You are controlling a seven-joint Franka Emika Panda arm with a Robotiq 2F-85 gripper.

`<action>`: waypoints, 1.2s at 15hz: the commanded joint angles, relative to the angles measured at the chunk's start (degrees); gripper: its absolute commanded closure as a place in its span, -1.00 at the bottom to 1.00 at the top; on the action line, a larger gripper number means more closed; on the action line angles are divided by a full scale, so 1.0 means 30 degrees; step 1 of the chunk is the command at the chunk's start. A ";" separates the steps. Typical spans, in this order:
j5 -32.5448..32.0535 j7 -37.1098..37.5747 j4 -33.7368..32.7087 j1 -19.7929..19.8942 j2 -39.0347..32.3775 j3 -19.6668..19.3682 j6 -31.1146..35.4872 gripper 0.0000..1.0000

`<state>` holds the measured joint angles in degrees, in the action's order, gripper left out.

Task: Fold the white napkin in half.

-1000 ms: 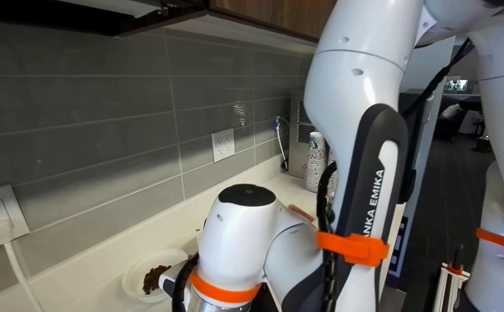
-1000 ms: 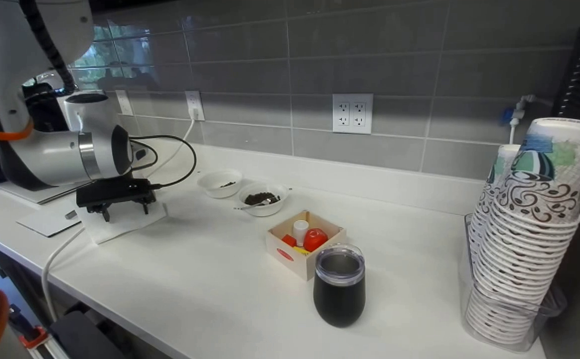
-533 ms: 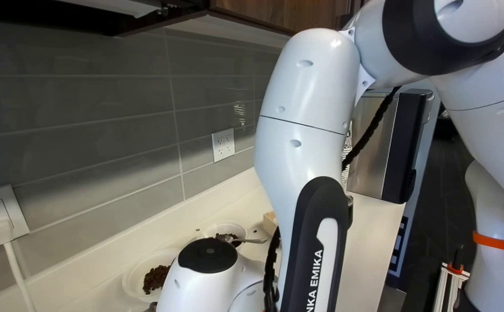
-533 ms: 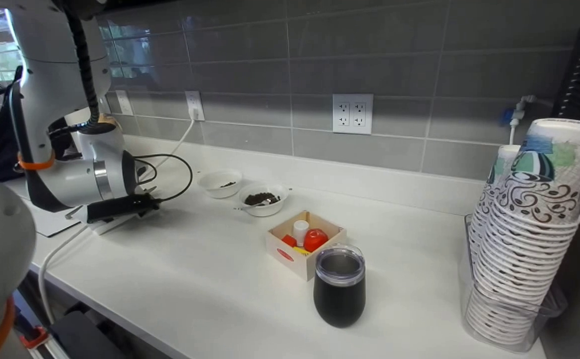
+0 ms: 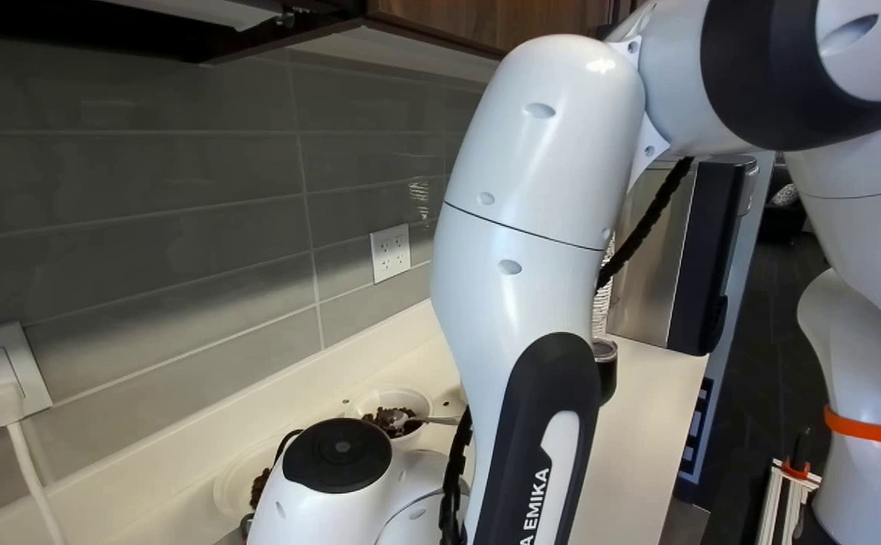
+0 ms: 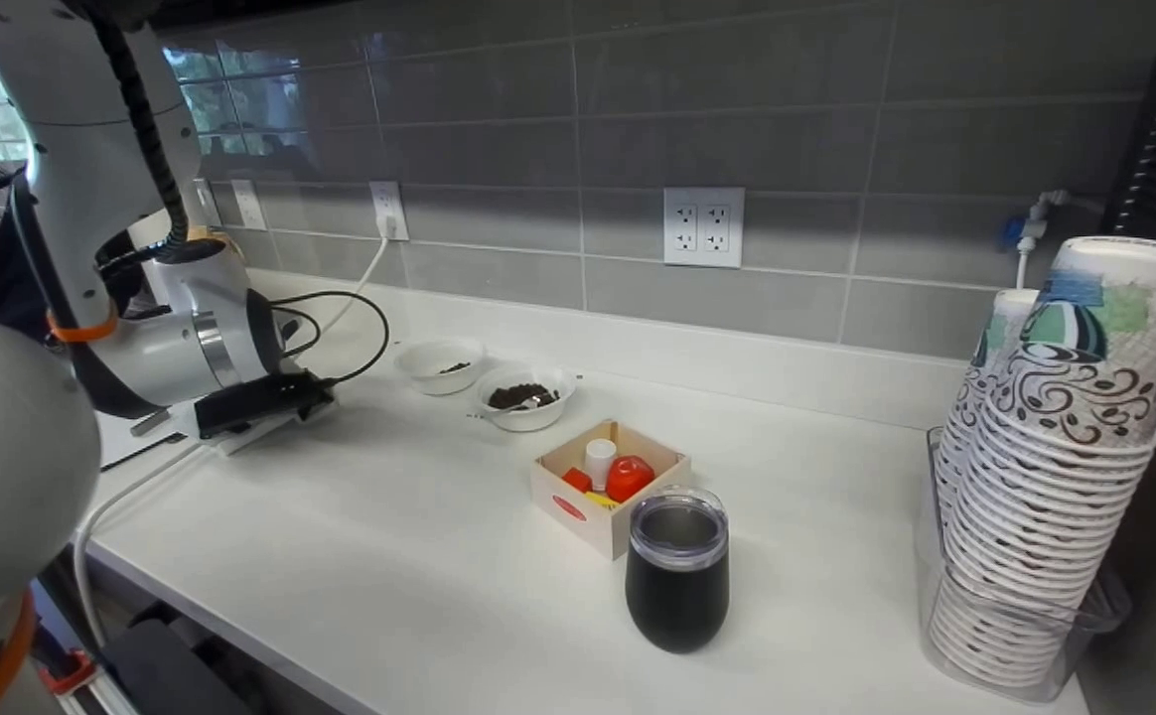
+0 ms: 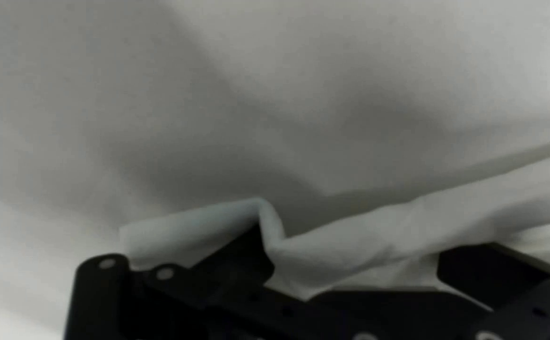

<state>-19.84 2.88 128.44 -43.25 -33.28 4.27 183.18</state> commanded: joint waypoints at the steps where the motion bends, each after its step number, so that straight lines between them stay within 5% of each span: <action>1: 0.1250 -0.0352 0.0557 -0.0762 0.0517 -0.1057 -0.2115 -1.00; 13: 0.1658 0.1024 0.1897 0.1625 0.3620 0.0605 -1.1596 -1.00; 18: 0.1737 0.1126 0.2106 0.3087 0.4448 0.1765 -1.3133 -1.00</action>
<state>-15.24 5.66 132.66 -36.91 -22.81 6.99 145.79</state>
